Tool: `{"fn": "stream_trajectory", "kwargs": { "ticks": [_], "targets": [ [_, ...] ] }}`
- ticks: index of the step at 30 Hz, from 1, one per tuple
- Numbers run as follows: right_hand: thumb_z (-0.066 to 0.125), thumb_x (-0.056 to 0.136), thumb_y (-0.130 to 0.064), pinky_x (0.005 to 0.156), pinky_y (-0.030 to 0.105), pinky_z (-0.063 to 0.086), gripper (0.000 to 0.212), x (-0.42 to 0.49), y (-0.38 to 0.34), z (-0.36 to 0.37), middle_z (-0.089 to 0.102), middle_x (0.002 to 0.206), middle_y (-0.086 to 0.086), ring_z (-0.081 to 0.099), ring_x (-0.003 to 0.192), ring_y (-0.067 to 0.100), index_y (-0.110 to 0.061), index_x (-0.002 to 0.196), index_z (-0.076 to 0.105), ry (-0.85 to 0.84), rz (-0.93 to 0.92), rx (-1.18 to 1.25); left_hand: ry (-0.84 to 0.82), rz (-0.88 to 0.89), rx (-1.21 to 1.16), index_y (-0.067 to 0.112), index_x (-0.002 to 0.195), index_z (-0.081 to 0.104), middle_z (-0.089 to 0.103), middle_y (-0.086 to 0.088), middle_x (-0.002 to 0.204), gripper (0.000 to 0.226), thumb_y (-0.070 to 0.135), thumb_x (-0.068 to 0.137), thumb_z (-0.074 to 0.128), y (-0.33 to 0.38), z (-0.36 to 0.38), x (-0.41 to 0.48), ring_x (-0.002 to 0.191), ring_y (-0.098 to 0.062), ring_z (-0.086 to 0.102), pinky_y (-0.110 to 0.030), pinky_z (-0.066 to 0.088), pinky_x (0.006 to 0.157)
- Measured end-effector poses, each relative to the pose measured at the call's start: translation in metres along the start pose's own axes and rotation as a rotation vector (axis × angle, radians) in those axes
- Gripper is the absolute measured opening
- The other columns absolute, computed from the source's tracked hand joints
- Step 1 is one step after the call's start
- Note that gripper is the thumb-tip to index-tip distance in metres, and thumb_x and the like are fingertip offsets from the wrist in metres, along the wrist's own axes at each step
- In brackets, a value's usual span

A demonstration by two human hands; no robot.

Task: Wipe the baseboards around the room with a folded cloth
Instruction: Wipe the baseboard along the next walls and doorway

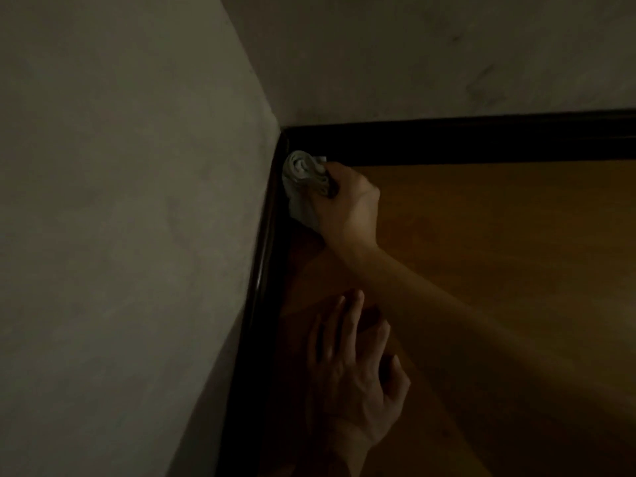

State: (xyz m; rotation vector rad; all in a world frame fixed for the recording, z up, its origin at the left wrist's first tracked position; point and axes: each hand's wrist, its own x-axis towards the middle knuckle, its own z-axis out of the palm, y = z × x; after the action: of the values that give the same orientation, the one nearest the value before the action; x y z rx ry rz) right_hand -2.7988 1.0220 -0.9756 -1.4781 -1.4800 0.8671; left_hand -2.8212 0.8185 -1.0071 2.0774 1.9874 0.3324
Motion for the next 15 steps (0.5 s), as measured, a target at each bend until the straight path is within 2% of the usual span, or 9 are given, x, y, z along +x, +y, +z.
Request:
{"fn": "stream_trajectory", "kwargs": {
  "ticks": [3, 7, 9, 11, 13, 15],
  "targets": [
    [0.069, 0.08, -0.022, 0.058, 0.008, 0.034, 0.019, -0.028, 0.003, -0.012, 0.072, 0.086, -0.002, 0.06, 0.077, 0.001, -0.019, 0.097, 0.074, -0.136, -0.045, 0.04, 0.011, -0.002, -0.002, 0.036, 0.12, 0.056, 0.049, -0.004, 0.148, 0.044, 0.043, 0.077, 0.054, 0.0, -0.002, 0.001, 0.141, -0.03, 0.04, -0.05, 0.03, 0.111],
    [0.077, 0.08, -0.016, 0.063, 0.016, 0.042, 0.022, -0.036, 0.008, -0.035, 0.075, 0.09, -0.002, 0.062, 0.083, 0.0, -0.018, 0.102, 0.076, -0.43, -0.122, 0.013, -0.025, -0.027, -0.006, 0.037, 0.138, 0.053, 0.047, -0.003, 0.152, 0.058, 0.045, 0.081, 0.054, 0.003, -0.006, 0.001, 0.139, -0.03, 0.044, -0.053, 0.036, 0.108],
    [0.076, 0.081, -0.017, 0.058, 0.016, 0.039, 0.016, -0.029, 0.012, -0.04, 0.071, 0.082, -0.006, 0.059, 0.074, -0.004, -0.016, 0.097, 0.075, -0.346, -0.069, 0.004, -0.044, -0.018, -0.008, 0.039, 0.145, 0.048, 0.042, 0.0, 0.157, 0.065, 0.045, 0.081, 0.055, 0.003, -0.007, 0.001, 0.143, -0.027, 0.039, -0.053, 0.036, 0.109],
    [0.073, 0.084, -0.02, 0.054, 0.007, 0.034, 0.009, -0.016, 0.017, -0.04, 0.059, 0.072, -0.014, 0.052, 0.062, -0.007, -0.015, 0.092, 0.073, -0.081, 0.015, 0.005, -0.066, -0.019, -0.006, 0.041, 0.149, 0.043, 0.038, 0.001, 0.159, 0.07, 0.046, 0.081, 0.055, 0.001, -0.007, 0.003, 0.147, -0.024, 0.033, -0.051, 0.032, 0.112],
    [0.073, 0.086, -0.023, 0.06, 0.003, 0.035, 0.014, 0.0, 0.015, -0.036, 0.053, 0.078, -0.013, 0.048, 0.065, -0.008, -0.014, 0.095, 0.072, 0.105, 0.02, -0.044, -0.099, -0.033, 0.021, 0.044, 0.151, 0.037, 0.035, 0.002, 0.161, 0.072, 0.05, 0.081, 0.054, 0.002, -0.007, 0.004, 0.149, -0.023, 0.029, -0.049, 0.026, 0.114],
    [0.073, 0.085, -0.024, 0.064, 0.004, 0.038, 0.019, 0.014, 0.01, -0.026, 0.056, 0.087, -0.008, 0.049, 0.071, -0.002, -0.012, 0.1, 0.073, 0.12, -0.015, -0.066, -0.113, -0.036, 0.02, 0.045, 0.151, 0.036, 0.034, 0.003, 0.161, 0.072, 0.052, 0.082, 0.054, 0.002, -0.008, 0.002, 0.148, -0.022, 0.029, -0.048, 0.025, 0.114]
  ]
}}
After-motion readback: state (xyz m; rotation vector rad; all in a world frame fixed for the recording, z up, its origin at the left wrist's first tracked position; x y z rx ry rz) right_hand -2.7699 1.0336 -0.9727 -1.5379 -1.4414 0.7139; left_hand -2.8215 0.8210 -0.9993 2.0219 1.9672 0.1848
